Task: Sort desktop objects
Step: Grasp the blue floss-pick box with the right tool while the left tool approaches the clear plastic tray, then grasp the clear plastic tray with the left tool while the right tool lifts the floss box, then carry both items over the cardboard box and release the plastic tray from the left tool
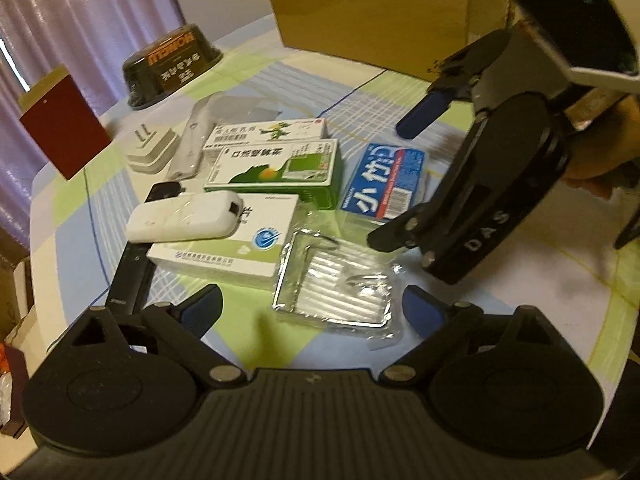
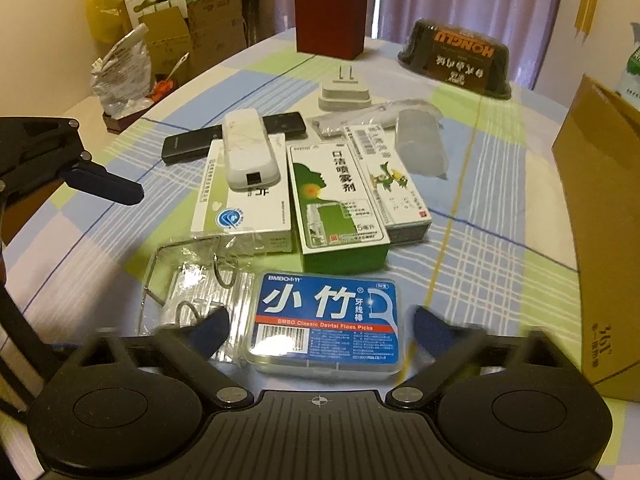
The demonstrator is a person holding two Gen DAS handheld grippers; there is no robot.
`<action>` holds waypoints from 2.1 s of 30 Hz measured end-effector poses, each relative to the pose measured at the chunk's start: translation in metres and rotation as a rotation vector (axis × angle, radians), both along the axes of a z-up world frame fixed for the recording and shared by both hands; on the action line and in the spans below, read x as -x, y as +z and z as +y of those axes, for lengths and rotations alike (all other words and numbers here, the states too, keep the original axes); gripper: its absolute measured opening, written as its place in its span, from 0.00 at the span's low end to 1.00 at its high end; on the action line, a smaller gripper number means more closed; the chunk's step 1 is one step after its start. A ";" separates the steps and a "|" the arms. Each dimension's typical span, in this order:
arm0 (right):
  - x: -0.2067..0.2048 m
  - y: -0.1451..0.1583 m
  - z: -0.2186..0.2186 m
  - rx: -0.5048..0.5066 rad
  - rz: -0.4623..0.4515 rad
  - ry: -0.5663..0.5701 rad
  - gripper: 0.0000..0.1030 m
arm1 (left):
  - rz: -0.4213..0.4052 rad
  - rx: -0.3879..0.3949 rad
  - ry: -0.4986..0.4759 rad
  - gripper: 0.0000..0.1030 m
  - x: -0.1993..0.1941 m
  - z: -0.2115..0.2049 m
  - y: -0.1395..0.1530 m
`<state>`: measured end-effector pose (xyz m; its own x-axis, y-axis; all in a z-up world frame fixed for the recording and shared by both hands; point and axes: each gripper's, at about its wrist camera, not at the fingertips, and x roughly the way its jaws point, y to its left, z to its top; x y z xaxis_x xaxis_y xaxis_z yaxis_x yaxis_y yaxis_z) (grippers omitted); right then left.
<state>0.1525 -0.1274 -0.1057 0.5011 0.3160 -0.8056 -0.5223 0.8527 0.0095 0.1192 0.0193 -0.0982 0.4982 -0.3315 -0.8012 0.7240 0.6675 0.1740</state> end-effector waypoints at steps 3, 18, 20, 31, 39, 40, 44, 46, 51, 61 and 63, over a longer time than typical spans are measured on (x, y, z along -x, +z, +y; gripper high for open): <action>-0.002 -0.001 0.001 0.005 0.000 0.002 0.86 | 0.005 -0.008 -0.010 0.92 0.000 -0.002 -0.005; -0.010 -0.008 -0.002 0.006 0.024 -0.011 0.82 | 0.034 -0.017 -0.023 0.82 -0.007 -0.011 -0.018; -0.010 -0.007 -0.003 0.004 0.026 -0.013 0.82 | 0.045 -0.025 -0.027 0.80 -0.008 -0.013 -0.021; -0.007 -0.001 -0.014 -0.009 0.025 -0.050 0.82 | 0.085 -0.028 0.031 0.69 -0.011 -0.012 -0.021; 0.002 0.032 -0.036 -0.031 -0.019 -0.101 0.82 | 0.068 -0.008 0.089 0.69 -0.003 -0.012 0.007; 0.003 0.038 -0.041 -0.036 -0.027 -0.112 0.82 | 0.063 -0.002 0.092 0.69 -0.002 -0.014 0.013; 0.004 0.071 -0.067 -0.050 -0.070 -0.166 0.82 | 0.042 0.023 0.106 0.69 -0.004 -0.028 0.037; 0.003 0.088 -0.081 -0.055 -0.092 -0.192 0.82 | 0.028 0.035 0.112 0.69 -0.008 -0.039 0.050; -0.004 0.128 -0.118 -0.061 -0.136 -0.260 0.82 | -0.013 0.069 0.121 0.69 -0.022 -0.074 0.083; -0.024 0.163 -0.196 -0.048 -0.186 -0.381 0.82 | -0.059 0.133 0.095 0.69 -0.049 -0.161 0.126; -0.028 0.165 -0.212 -0.046 -0.191 -0.403 0.82 | -0.065 0.143 0.086 0.69 -0.056 -0.178 0.131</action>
<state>0.1809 -0.3397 0.0592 0.7299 0.0983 -0.6764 -0.1442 0.9895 -0.0117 0.1754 -0.1584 0.0325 0.5788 -0.3937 -0.7141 0.6533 0.7480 0.1172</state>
